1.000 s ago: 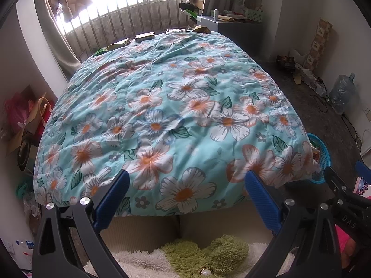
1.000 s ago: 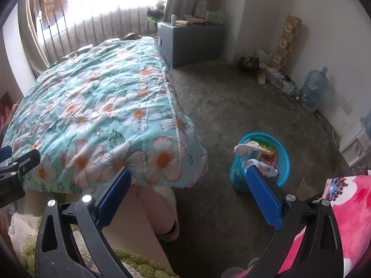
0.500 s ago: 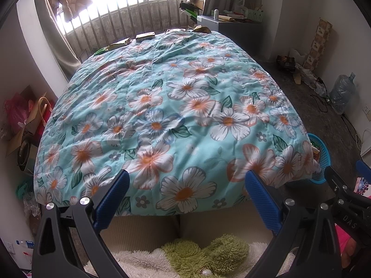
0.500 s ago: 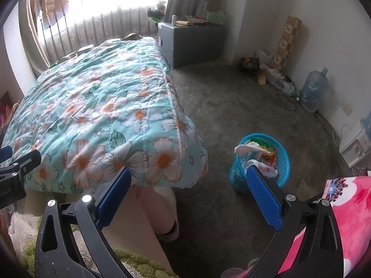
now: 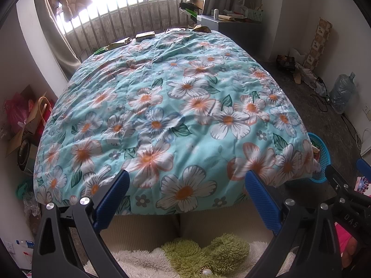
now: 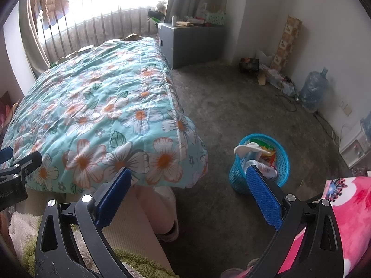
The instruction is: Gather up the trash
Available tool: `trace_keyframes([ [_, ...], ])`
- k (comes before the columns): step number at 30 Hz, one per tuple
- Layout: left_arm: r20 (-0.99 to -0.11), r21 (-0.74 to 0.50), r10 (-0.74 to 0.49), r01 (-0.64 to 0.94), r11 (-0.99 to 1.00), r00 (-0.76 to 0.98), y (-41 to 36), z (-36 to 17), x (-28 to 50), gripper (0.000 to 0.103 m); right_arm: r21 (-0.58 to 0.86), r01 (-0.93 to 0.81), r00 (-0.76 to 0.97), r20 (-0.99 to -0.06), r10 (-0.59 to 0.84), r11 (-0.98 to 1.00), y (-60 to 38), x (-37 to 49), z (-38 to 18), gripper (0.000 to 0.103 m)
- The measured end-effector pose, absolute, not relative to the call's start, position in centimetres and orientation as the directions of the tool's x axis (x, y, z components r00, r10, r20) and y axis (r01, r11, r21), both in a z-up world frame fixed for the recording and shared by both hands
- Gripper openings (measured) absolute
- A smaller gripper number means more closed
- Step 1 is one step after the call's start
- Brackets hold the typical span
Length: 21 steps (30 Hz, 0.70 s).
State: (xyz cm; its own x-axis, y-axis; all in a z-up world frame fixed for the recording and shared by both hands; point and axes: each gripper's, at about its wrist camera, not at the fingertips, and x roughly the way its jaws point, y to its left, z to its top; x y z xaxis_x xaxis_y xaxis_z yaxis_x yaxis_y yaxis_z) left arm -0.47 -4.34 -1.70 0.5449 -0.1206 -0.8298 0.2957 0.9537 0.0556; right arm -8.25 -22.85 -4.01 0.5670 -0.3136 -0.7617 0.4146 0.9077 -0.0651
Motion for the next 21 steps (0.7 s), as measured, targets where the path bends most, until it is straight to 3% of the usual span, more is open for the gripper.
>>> trace_keyframes([
  [21, -0.831, 0.057, -0.121, 0.300, 0.952, 0.543, -4.48, -1.86, -0.66, 0.098, -0.065, 0.415, 0.567, -0.761, -0.314, 0.907, -22.79, -8.24, -4.08, 0.095],
])
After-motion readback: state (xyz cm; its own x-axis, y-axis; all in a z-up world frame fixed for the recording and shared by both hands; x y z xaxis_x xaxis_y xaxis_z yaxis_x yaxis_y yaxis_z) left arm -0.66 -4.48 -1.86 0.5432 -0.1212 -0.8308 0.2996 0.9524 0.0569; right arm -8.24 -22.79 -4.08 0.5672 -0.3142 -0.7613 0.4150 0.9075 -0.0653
